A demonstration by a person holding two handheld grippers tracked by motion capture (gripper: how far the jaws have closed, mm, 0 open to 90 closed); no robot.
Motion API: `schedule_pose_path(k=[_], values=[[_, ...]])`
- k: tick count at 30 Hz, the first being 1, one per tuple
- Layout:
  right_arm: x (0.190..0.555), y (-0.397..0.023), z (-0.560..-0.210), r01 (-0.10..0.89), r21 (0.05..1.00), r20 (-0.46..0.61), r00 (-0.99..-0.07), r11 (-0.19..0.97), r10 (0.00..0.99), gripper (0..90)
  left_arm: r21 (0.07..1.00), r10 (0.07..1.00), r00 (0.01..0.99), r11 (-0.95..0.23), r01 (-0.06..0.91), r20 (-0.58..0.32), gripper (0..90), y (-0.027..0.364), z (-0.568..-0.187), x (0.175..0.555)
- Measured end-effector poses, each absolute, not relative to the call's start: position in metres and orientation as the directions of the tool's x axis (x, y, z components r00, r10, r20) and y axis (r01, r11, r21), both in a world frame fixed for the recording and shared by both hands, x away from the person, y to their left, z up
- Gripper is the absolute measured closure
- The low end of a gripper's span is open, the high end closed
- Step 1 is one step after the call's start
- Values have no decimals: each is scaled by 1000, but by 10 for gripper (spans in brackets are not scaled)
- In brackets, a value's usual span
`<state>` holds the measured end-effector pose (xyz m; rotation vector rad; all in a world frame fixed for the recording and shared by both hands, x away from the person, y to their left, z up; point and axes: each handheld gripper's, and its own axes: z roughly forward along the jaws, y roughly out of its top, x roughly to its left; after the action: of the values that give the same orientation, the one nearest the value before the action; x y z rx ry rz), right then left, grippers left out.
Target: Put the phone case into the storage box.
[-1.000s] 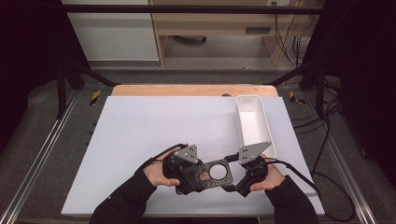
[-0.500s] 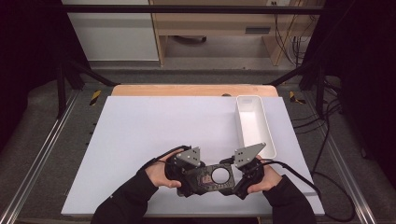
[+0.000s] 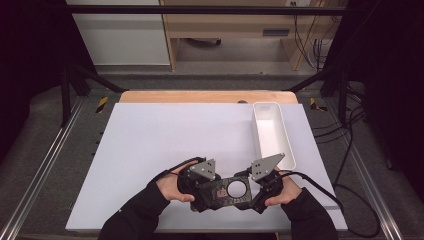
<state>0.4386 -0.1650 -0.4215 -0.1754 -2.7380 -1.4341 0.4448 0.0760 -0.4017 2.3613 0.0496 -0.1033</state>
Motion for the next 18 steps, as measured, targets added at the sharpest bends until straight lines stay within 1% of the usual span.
schedule_pose_path(k=[18], values=[[436, -166, -421, 98, 814, 73, -995, 573, 66, 122, 690, -24, 998, -724, 28, -65, 115, 75, -407, 445]])
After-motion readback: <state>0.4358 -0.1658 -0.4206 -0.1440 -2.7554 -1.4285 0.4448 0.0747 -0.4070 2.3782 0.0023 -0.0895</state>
